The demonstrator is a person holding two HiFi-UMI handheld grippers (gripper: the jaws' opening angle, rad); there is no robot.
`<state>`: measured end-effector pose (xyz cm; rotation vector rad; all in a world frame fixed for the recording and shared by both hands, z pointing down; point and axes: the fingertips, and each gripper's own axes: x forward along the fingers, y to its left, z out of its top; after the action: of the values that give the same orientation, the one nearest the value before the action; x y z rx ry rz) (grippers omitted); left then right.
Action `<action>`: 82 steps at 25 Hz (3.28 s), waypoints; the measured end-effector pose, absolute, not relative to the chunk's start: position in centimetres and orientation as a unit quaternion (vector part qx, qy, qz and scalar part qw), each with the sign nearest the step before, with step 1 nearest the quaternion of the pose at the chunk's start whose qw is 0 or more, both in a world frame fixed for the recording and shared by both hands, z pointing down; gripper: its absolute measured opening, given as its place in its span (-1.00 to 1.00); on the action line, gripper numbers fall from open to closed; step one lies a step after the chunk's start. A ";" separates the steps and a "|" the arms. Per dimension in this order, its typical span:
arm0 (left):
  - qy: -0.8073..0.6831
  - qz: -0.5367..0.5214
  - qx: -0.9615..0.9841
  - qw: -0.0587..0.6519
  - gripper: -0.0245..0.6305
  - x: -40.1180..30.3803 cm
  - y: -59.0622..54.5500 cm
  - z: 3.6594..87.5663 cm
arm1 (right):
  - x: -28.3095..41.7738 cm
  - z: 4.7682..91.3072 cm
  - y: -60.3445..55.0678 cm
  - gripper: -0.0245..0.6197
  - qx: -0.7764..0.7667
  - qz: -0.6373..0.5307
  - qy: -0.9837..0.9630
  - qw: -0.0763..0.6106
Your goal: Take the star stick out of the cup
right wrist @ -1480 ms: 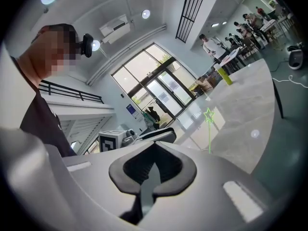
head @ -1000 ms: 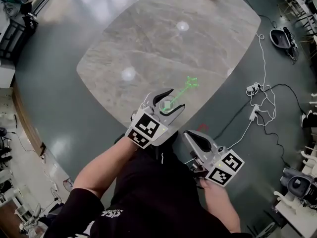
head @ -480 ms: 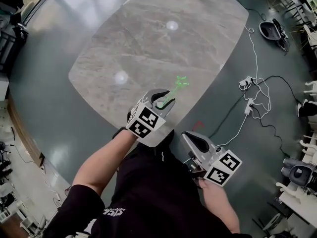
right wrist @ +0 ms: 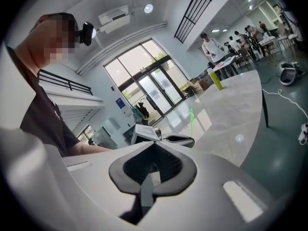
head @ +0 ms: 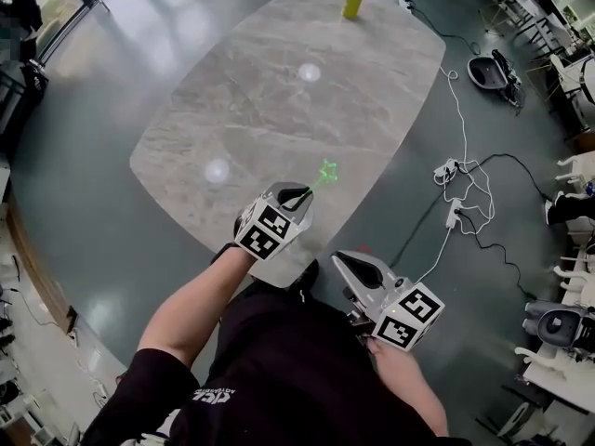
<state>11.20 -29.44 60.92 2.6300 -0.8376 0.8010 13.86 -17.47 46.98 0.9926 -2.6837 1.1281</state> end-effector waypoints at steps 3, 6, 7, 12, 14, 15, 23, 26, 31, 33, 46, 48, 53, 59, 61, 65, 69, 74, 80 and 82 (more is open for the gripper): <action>-0.297 0.266 0.907 0.136 -0.88 11.1 -29.5 60.2 | 13.6 46.4 -17.3 -0.88 0.321 0.356 -0.877 0.038; -0.307 0.255 0.906 0.141 -0.88 10.5 -29.7 58.8 | 12.8 45.4 -17.2 -0.88 0.316 0.342 -0.884 0.045; -0.310 0.251 0.906 0.143 -0.88 10.3 -29.7 58.2 | 12.5 45.2 -17.2 -0.88 0.315 0.333 -0.888 0.050; -0.324 0.216 0.910 0.141 -0.88 9.2 -29.1 54.4 | 11.4 44.1 -16.9 -0.88 0.314 0.270 -0.906 0.084; -0.333 0.199 0.911 0.138 -0.88 8.5 -28.8 52.4 | 11.1 43.6 -16.9 -0.88 0.310 0.257 -0.912 0.078; -0.338 0.190 0.912 0.136 -0.88 8.1 -28.5 51.4 | 10.9 43.3 -17.0 -0.88 0.306 0.251 -0.915 0.073; -0.376 0.153 0.907 0.115 -0.88 3.9 -26.5 46.4 | 9.3 42.6 -17.9 -0.88 0.283 0.243 -0.926 0.056; -0.391 0.143 0.900 0.125 -0.88 2.0 -25.6 46.0 | 8.3 42.3 -18.2 -0.88 0.276 0.251 -0.927 0.050; -0.411 0.147 0.887 0.152 -0.88 -0.5 -24.5 48.0 | 6.9 42.4 -17.9 -0.88 0.266 0.259 -0.927 0.055; -0.418 0.147 0.879 0.176 -0.88 -1.3 -24.4 49.4 | 6.5 42.8 -17.7 -0.88 0.264 0.270 -0.924 0.060; -0.391 0.201 0.865 0.243 -0.88 -1.1 -25.9 60.5 | 6.1 47.3 -16.0 -0.88 0.277 0.349 -0.892 0.083; -0.388 0.201 0.864 0.249 -0.88 -0.6 -26.5 61.2 | 6.2 47.9 -15.9 -0.88 0.280 0.357 -0.887 0.087; -0.373 0.220 0.864 0.257 -0.88 0.8 -27.4 64.1 | 6.7 49.0 -15.4 -0.88 0.289 0.371 -0.878 0.087; -0.372 0.244 0.851 0.278 -0.87 0.9 -27.7 66.6 | 7.5 49.2 -14.7 -0.88 0.301 0.375 -0.873 0.084; -0.376 0.250 0.844 0.291 -0.87 0.9 -27.9 67.6 | 7.8 49.0 -14.7 -0.88 0.305 0.373 -0.872 0.083; -0.363 0.246 0.847 0.301 -0.81 1.4 -27.9 68.3 | 8.0 48.5 -14.7 -0.88 0.309 0.365 -0.874 0.078; -0.363 0.237 0.856 0.282 -0.72 1.2 -28.2 66.5 | 8.1 48.1 -14.7 -0.88 0.315 0.360 -0.875 0.074; -0.375 0.218 0.860 0.269 -0.73 0.0 -28.0 63.6 | 7.4 47.0 -14.8 -0.88 0.314 0.350 -0.881 0.061; -0.382 0.186 0.871 0.248 -0.75 -1.6 -26.5 58.8 | 6.1 45.4 -15.4 -0.88 0.311 0.326 -0.892 0.049; -0.386 0.175 0.875 0.233 -0.78 -2.3 -26.0 56.7 | 5.4 44.9 -15.7 -0.88 0.309 0.318 -0.895 0.045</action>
<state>-2.28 -25.97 56.71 2.4037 -1.0604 0.4817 5.44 -15.75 44.94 0.9448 -2.7340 0.9722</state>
